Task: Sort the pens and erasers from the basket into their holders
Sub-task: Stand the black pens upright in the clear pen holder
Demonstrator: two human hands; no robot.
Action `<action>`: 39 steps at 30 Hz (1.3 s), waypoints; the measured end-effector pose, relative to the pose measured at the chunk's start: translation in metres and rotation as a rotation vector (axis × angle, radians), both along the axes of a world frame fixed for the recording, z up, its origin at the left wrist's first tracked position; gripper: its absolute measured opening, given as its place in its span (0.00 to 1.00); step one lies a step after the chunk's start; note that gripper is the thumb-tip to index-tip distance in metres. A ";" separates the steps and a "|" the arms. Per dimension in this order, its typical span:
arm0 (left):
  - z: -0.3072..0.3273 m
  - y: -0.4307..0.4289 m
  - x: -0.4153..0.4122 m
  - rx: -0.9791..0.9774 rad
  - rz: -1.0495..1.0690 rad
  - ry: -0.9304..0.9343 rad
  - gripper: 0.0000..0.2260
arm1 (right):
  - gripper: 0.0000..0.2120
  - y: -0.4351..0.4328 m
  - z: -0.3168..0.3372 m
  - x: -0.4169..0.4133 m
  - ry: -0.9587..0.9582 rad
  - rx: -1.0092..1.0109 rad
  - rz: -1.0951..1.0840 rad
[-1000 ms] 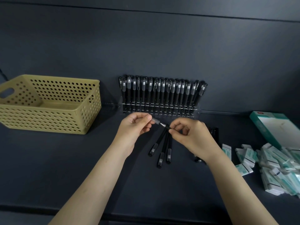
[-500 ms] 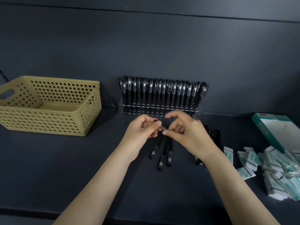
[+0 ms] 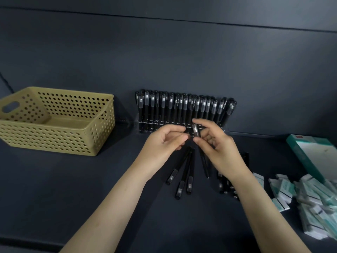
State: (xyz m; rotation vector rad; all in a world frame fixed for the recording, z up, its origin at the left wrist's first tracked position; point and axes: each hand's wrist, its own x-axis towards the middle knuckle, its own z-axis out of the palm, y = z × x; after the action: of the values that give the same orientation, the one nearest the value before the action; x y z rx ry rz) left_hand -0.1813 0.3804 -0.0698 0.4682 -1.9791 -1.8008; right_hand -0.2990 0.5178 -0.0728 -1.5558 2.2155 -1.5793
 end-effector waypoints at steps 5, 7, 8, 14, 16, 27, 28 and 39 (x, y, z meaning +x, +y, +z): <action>-0.012 -0.003 -0.005 -0.398 0.065 -0.324 0.12 | 0.20 -0.007 0.011 -0.019 -0.102 -0.149 -0.031; -0.017 0.001 -0.007 -0.490 0.014 -0.503 0.21 | 0.21 -0.012 0.018 -0.023 -0.129 -0.210 -0.032; -0.020 0.004 -0.008 -0.520 -0.020 -0.578 0.25 | 0.21 -0.015 0.022 -0.024 -0.135 -0.233 -0.039; -0.029 0.013 -0.014 -0.628 0.030 -0.683 0.22 | 0.19 -0.040 0.037 -0.025 -0.189 -0.298 0.035; -0.027 0.005 -0.012 -0.601 0.035 -0.695 0.19 | 0.19 -0.053 0.040 -0.023 -0.196 -0.290 0.072; -0.025 -0.053 0.009 -0.494 0.130 -0.712 0.12 | 0.19 -0.116 0.038 -0.015 -0.198 -0.216 0.140; -0.025 -0.058 0.011 -0.473 0.126 -0.695 0.12 | 0.19 -0.120 0.035 -0.015 -0.188 -0.208 0.130; -0.029 -0.085 0.015 -0.470 0.072 -0.604 0.06 | 0.14 -0.145 0.012 -0.014 -0.009 -0.092 0.090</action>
State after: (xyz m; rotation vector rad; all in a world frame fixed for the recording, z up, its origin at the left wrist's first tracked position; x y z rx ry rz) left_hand -0.1661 0.2955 -0.0986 0.9879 -2.6385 -1.1600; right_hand -0.3135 0.3724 -0.0607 -1.6428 2.0643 -1.6810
